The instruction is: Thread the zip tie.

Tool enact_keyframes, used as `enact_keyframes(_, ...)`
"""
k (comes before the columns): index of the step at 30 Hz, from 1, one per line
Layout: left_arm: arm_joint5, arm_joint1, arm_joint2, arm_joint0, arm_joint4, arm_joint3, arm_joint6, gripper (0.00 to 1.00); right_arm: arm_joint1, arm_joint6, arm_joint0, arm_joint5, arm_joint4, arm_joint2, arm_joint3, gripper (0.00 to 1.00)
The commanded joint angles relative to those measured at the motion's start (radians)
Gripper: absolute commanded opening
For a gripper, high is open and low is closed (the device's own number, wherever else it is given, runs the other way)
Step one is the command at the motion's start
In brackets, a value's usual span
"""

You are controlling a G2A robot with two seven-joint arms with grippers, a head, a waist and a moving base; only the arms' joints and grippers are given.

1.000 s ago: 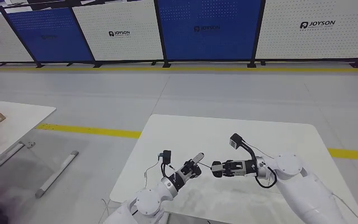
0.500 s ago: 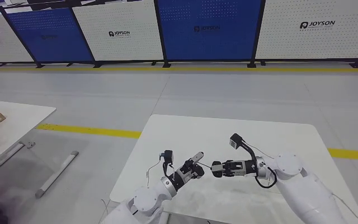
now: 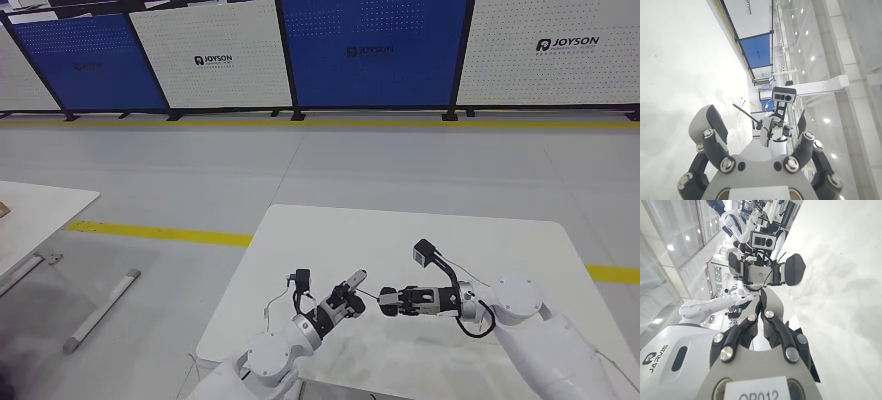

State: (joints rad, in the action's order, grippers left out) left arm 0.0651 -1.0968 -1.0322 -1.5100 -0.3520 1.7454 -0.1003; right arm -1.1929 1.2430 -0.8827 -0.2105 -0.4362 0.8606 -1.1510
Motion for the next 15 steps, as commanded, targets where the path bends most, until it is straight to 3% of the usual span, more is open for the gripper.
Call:
enact_keyframes(1, 0.001, 0.000, -0.001, 0.000, 0.000, 0.000, -0.001, 1.00, 0.000, 0.000, 0.000, 0.000, 0.000, 0.000, 0.000, 0.00)
enact_keyframes(5, 0.009, -0.001, -0.002, 0.000, -0.004, 0.001, -0.001, 1.00, 0.000, 0.000, 0.000, 0.000, 0.000, 0.000, 0.000, 0.00)
enact_keyframes(11, 0.057, 0.002, -0.026, -0.016, 0.004, 0.001, -0.034, 1.00, 0.000, 0.000, 0.000, 0.000, 0.000, 0.000, 0.000, 0.00)
enact_keyframes(12, 0.058, 0.002, -0.027, -0.018, 0.008, 0.002, -0.037, 0.78, 0.000, 0.000, 0.000, 0.000, 0.000, 0.000, 0.000, 0.00)
enact_keyframes(15, 0.048, 0.003, -0.029, -0.020, 0.004, 0.000, -0.071, 0.47, 0.000, 0.000, 0.000, 0.000, 0.000, 0.000, 0.000, 0.00)
